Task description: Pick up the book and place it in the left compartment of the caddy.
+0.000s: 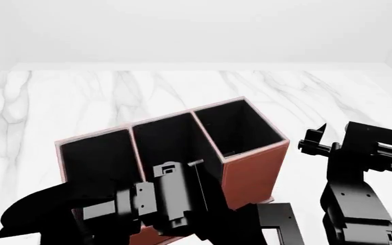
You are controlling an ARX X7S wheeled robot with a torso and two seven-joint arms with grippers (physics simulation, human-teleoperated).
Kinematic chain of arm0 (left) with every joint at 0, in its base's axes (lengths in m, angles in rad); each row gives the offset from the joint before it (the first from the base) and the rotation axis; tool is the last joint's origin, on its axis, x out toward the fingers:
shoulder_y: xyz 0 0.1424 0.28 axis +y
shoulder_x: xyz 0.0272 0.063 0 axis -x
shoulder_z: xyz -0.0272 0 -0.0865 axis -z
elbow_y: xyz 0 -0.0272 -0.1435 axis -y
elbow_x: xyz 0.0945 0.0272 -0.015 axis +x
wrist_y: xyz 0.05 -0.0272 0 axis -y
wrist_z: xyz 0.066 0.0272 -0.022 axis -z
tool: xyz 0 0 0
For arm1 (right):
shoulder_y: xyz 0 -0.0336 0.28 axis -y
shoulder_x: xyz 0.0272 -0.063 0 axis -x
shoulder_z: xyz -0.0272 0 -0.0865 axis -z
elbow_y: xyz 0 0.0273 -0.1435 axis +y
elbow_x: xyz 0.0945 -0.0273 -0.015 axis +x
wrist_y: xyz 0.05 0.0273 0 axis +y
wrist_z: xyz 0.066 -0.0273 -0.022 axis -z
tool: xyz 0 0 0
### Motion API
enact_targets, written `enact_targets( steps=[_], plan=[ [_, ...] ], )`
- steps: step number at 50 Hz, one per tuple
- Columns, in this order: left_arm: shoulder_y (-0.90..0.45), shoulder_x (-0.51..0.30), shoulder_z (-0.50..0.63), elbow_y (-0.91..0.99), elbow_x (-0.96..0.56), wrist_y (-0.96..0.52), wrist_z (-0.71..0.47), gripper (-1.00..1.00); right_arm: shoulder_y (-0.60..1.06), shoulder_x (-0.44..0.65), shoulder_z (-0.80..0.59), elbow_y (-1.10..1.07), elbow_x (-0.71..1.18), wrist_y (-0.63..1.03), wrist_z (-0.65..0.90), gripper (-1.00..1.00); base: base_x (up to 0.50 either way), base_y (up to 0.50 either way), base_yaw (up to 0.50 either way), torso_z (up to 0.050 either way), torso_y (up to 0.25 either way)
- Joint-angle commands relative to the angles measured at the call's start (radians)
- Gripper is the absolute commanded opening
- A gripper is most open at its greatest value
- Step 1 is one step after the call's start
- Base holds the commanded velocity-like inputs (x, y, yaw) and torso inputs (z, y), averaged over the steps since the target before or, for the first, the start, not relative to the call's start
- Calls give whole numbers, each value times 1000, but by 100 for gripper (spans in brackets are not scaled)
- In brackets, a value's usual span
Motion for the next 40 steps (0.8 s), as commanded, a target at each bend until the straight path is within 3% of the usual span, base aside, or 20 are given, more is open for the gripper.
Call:
enact_targets(
  steps=[1, 16, 17, 35, 40],
  plan=[
    [27, 11, 27, -67, 28, 35, 40, 100, -6, 0, 0, -6, 5, -4, 1, 100, 0, 0, 0, 0, 0],
    [49, 34, 49, -157, 55, 81, 92, 100, -11, 0, -1, 8, 9, -23, -1, 100, 0, 0, 0, 0, 0],
    [47, 34, 46, -160, 53, 76, 87, -100, -11, 0, -1, 4, 10, -20, -1, 100, 0, 0, 0, 0, 0],
    [28, 11, 54, -123, 35, 13, 28, -100, -12, 3, -6, -20, 12, -11, 8, 100, 0, 0, 0, 0, 0],
    [17, -46, 38, -59, -23, -72, -33, -100, -9, 7, -7, -22, 8, -10, 12, 100, 0, 0, 0, 0, 0]
  ],
)
